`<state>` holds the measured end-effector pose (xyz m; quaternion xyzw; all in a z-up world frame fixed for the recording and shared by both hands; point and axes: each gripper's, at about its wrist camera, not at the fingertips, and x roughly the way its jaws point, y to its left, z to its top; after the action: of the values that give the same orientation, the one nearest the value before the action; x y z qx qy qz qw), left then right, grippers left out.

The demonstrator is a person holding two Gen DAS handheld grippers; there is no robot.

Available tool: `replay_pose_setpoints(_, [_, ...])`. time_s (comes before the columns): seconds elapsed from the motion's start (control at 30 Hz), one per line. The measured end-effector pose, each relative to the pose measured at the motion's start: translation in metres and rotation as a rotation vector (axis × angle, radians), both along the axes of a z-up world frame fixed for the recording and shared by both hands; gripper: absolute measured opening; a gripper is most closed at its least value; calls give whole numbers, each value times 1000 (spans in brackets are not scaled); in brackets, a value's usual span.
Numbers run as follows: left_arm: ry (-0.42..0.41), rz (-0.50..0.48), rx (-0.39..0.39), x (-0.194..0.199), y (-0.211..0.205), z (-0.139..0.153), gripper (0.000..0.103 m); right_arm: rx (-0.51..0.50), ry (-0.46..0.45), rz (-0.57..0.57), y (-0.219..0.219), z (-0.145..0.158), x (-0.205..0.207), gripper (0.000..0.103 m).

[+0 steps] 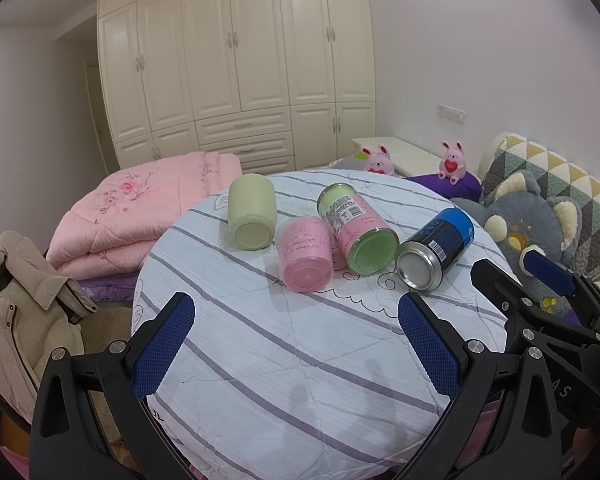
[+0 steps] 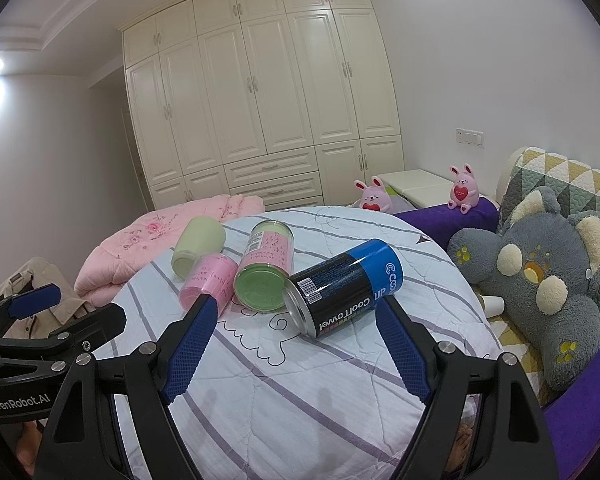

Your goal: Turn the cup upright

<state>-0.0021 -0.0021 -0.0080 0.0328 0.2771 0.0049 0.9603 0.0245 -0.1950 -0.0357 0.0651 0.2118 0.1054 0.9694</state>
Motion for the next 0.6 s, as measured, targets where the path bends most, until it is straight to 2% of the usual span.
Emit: replay_pose_setpoints(0.6, [1,0,1,0,0,0,103,-8,2,0,1,1,-1,83])
